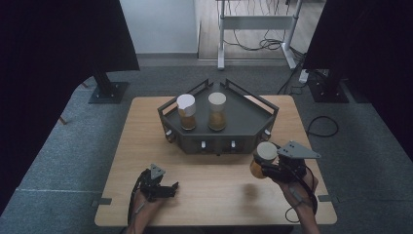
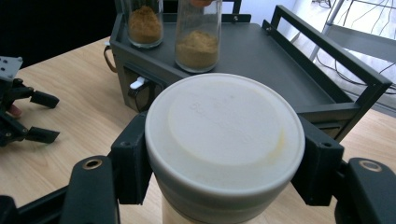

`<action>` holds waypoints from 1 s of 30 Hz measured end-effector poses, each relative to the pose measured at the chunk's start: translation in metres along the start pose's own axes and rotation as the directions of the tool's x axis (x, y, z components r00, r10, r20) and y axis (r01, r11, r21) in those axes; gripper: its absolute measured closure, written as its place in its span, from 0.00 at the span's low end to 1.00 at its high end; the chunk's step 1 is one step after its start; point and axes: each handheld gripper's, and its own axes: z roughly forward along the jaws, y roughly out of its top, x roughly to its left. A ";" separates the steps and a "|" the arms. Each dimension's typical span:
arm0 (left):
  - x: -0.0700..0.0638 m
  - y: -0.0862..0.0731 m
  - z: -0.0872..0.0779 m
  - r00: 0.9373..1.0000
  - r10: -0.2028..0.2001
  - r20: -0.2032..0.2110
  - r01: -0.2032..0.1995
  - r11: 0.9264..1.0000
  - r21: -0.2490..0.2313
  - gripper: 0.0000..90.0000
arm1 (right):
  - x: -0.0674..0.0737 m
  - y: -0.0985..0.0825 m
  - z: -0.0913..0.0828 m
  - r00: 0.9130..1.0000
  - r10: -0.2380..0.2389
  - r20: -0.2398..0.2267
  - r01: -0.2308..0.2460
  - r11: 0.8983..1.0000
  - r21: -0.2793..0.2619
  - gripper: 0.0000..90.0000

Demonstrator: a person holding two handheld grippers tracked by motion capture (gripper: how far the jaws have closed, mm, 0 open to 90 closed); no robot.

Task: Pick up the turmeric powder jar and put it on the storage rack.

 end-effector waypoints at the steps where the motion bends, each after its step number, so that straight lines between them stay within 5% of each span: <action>1: 0.000 0.000 0.000 1.000 0.001 0.000 -0.001 1.000 0.000 0.05 | -0.001 0.001 0.001 1.000 0.000 0.000 0.000 1.000 0.000 0.37; 30: 0.001 0.001 0.000 1.000 0.008 0.007 -0.008 1.000 0.005 0.03 | -0.016 0.026 0.015 1.000 -0.008 0.020 0.008 1.000 0.004 0.37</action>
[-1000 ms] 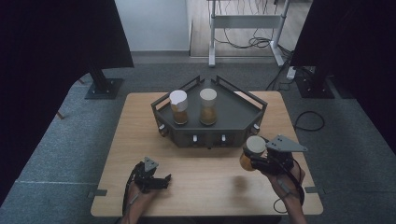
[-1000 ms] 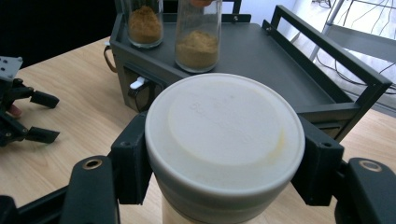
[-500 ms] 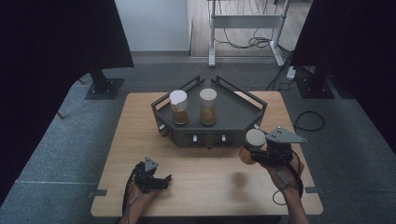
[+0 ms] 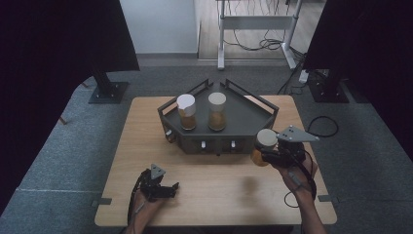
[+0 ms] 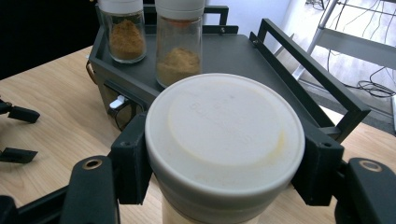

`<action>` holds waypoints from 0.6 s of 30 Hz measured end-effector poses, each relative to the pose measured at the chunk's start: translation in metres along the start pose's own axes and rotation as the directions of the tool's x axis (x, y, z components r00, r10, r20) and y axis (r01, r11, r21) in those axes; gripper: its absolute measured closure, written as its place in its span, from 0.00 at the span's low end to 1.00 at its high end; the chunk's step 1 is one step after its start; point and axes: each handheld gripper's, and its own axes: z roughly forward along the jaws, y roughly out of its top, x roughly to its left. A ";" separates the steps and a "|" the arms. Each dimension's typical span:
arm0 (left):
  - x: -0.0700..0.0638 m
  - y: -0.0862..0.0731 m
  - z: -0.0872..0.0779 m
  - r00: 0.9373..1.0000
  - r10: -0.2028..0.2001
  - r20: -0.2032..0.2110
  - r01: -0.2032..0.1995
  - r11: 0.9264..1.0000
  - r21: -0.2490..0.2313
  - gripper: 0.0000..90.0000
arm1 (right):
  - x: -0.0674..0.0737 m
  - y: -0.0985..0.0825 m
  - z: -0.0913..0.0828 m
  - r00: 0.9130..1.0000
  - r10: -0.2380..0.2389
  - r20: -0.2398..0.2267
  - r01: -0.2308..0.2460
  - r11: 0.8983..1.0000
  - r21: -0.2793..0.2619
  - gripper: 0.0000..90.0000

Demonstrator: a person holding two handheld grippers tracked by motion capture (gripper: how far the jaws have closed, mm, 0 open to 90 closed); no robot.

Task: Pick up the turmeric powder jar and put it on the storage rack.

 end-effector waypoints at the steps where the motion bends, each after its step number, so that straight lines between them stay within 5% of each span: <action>1: 0.000 0.000 0.000 1.000 0.000 0.000 0.000 1.000 0.000 0.03 | 0.000 0.001 0.000 1.000 0.000 0.001 0.000 1.000 0.000 0.37; 18: 0.000 0.000 0.000 1.000 0.003 0.003 -0.003 1.000 0.002 0.03 | -0.005 0.014 0.009 1.000 0.004 0.001 -0.004 1.000 -0.009 0.37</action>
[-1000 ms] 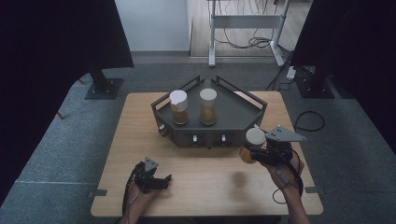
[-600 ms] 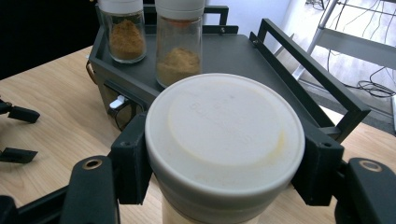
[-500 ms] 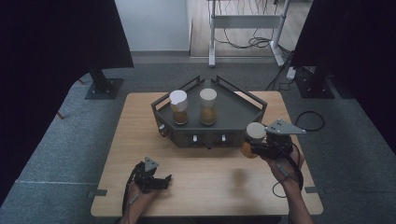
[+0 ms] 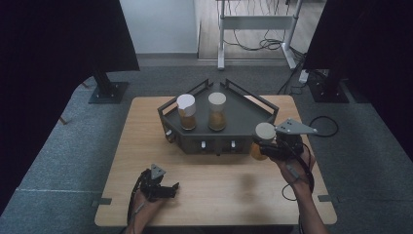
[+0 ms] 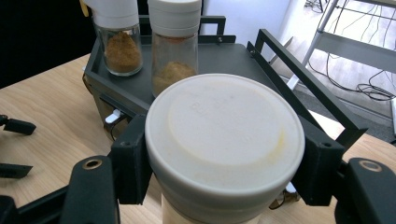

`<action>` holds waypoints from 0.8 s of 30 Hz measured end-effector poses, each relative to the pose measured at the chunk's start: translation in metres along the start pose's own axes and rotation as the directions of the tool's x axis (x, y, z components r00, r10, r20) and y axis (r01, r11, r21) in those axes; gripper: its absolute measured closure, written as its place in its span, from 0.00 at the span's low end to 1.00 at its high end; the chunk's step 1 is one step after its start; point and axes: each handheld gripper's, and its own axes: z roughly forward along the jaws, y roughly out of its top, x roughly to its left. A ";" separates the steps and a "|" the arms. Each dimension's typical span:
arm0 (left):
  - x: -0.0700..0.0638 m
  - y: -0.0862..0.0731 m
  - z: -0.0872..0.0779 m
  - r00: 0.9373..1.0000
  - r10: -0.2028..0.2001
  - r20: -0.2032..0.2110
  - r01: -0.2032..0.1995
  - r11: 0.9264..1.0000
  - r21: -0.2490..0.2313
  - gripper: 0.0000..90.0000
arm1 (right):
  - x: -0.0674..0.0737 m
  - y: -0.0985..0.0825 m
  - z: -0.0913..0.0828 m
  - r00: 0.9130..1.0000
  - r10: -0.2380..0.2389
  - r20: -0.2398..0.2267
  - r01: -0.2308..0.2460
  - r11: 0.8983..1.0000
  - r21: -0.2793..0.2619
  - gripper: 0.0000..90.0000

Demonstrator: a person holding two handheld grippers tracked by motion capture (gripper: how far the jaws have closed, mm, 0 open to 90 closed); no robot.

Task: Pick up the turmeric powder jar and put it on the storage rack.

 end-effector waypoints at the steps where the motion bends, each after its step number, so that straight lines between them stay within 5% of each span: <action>1: 0.000 0.000 0.000 1.000 0.000 0.000 0.000 1.000 0.000 0.03 | 0.000 0.001 0.001 1.000 0.001 0.000 -0.001 1.000 0.000 0.37; 24: 0.000 0.000 0.000 1.000 0.000 0.000 0.000 1.000 0.000 0.03 | -0.001 0.021 0.013 1.000 -0.004 0.008 0.004 1.000 -0.011 0.37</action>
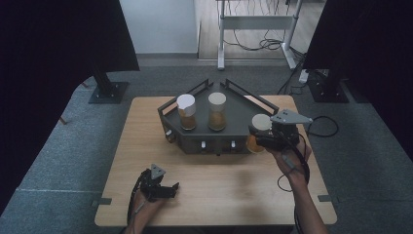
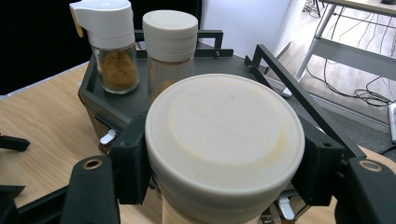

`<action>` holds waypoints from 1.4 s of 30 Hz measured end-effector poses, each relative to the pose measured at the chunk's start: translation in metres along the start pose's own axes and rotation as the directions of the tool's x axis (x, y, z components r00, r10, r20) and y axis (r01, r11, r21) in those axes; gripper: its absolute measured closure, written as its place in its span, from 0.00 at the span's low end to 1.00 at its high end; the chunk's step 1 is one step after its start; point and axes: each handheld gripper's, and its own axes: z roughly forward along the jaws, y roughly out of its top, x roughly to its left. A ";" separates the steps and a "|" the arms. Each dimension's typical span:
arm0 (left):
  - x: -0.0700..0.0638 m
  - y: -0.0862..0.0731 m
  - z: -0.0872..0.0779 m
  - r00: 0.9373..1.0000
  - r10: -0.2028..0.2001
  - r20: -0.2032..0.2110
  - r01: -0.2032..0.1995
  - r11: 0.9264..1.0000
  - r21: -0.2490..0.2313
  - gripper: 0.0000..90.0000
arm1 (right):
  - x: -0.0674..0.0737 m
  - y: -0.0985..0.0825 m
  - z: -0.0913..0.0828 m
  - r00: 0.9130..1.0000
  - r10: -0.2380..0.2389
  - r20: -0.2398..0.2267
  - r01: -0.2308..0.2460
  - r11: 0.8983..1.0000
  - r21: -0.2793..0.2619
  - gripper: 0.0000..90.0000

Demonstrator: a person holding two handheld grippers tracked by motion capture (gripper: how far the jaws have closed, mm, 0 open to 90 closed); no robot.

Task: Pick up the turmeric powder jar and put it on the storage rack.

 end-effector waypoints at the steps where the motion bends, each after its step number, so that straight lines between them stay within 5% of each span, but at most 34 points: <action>1: 0.000 0.000 0.000 1.000 0.000 0.000 0.000 1.000 0.000 0.03 | 0.000 0.001 0.001 1.000 -0.001 0.000 0.001 1.000 0.000 0.37; 42: 0.001 0.000 0.000 1.000 0.002 0.002 -0.002 1.000 0.000 0.03 | -0.019 0.014 0.037 0.998 0.042 0.036 -0.042 0.999 -0.001 0.37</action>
